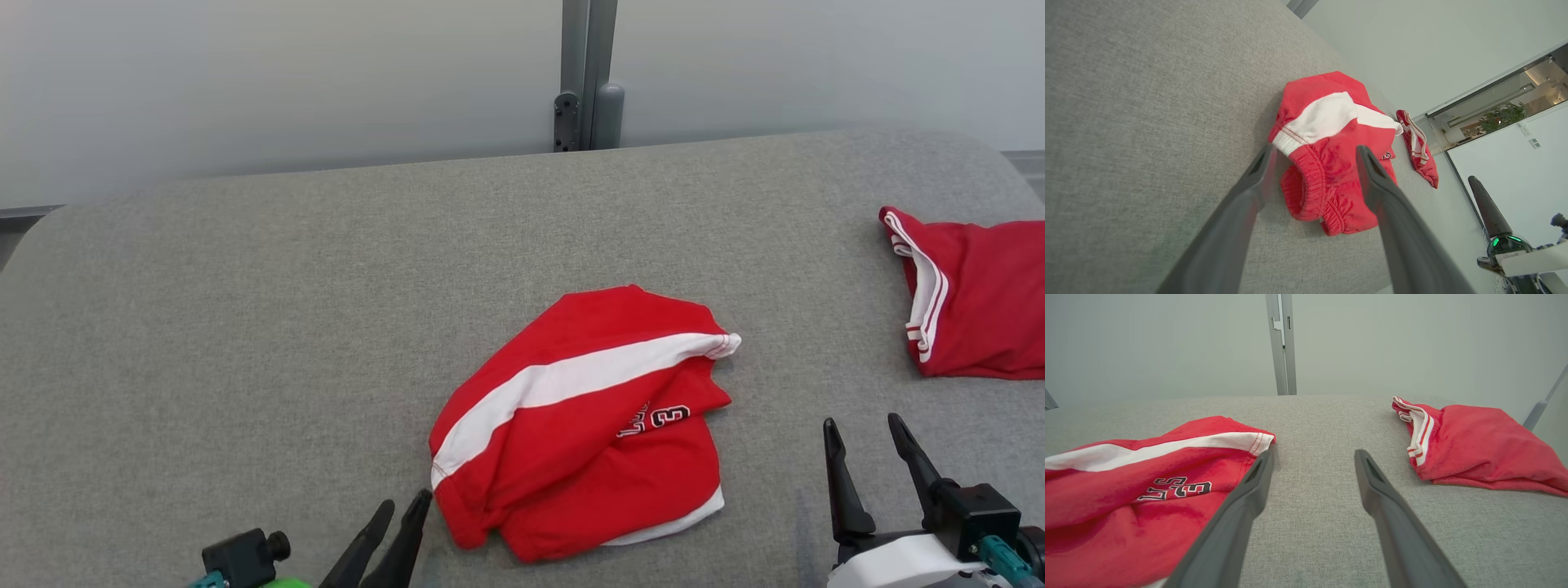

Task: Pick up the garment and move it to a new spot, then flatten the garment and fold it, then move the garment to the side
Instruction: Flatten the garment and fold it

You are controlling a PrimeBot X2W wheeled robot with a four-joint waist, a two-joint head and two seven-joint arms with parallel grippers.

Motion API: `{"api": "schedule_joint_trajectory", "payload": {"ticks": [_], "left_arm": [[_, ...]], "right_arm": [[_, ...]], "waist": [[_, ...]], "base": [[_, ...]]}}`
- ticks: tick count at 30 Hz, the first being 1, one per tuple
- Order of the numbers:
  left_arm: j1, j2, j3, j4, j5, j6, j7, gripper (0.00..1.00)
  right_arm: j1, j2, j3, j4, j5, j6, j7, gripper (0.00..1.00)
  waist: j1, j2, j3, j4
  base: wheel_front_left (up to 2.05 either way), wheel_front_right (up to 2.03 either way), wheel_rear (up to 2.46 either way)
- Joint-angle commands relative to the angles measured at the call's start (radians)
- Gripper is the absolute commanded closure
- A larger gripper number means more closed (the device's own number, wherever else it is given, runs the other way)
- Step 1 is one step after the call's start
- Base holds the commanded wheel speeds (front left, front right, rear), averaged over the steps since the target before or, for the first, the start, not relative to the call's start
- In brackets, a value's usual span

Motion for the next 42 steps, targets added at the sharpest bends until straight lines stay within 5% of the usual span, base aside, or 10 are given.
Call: {"api": "schedule_joint_trajectory", "payload": {"ticks": [1,13,20,22,32,42], "left_arm": [[-0.014,0.004,0.014,0.013,-0.035,0.001,0.015,0.0],[-0.093,-0.055,0.074,0.15,-0.338,0.005,0.257,0.0],[-0.14,-0.084,0.116,0.187,-0.401,0.001,0.271,0.0],[-0.162,-0.093,0.136,0.211,-0.393,-0.001,0.241,1.0],[-0.3,-0.09,0.112,0.146,-0.32,-0.005,0.213,1.0],[-0.413,-0.008,0.061,-0.007,-0.167,-0.005,0.131,1.0]], "right_arm": [[0.002,-0.002,0.002,-0.003,0.005,-0.001,-0.003,0.0],[-0.023,-0.002,0.007,-0.006,-0.003,-0.001,-0.003,0.0],[-0.031,-0.002,0.011,-0.004,-0.002,-0.001,-0.003,0.0],[-0.032,-0.002,0.015,-0.001,-0.002,-0.001,-0.003,0.0],[-0.045,-0.002,0.004,0.001,-0.004,-0.001,-0.003,0.0],[-0.029,-0.002,0.006,0.009,0.007,-0.001,-0.003,0.0]], "waist": [[0.0,0.0,0.004,-0.005],[0.0,0.0,0.028,-0.055],[0.0,0.0,0.041,-0.084],[0.0,0.0,0.043,-0.093],[0.0,0.0,0.042,-0.121],[0.0,0.0,0.011,-0.13]], "base": [[0.0,0.0,0.0],[0.0,0.0,0.0],[0.0,0.0,0.0],[0.0,0.0,0.0],[0.0,0.0,0.0],[0.0,0.0,0.0]]}}
